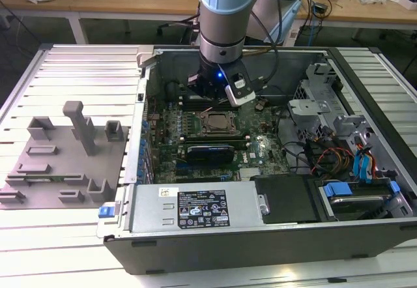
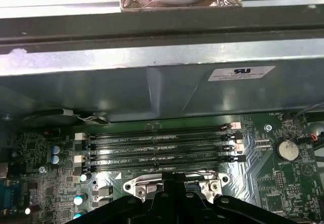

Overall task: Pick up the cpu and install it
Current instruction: 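Install the first cpu locking lever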

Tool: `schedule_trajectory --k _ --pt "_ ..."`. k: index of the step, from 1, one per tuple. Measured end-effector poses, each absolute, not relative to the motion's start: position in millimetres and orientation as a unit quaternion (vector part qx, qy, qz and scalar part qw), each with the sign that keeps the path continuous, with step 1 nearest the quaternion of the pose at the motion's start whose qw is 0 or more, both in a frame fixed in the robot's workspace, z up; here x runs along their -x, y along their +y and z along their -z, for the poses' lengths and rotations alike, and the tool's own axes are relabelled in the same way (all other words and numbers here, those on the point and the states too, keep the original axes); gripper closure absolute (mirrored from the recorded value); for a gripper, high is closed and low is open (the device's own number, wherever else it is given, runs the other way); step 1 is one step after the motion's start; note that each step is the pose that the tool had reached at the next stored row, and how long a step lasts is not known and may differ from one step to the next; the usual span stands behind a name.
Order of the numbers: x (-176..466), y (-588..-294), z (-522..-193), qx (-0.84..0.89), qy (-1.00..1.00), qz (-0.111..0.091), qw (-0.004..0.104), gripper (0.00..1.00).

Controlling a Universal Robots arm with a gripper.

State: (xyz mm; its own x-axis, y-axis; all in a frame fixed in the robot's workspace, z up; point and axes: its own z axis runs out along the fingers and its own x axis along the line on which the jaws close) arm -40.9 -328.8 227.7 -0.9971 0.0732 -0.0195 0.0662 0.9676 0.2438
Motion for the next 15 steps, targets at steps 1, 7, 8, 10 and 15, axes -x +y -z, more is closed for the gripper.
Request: schedule_trajectory --k 1,7,8,10,15 --pt "40.9 -328.8 -227.6 -0.035 0.992 -0.122 0.014 0.89" --pt "41.1 -328.8 -225.8 -0.033 0.991 -0.123 0.030 0.89" --pt "41.1 -328.9 -225.8 -0.033 0.991 -0.123 0.030 0.89" --pt "41.1 -328.8 -225.6 -0.033 0.991 -0.123 0.030 0.89" --pt "41.1 -327.7 -223.4 -0.033 0.991 -0.123 0.030 0.89"
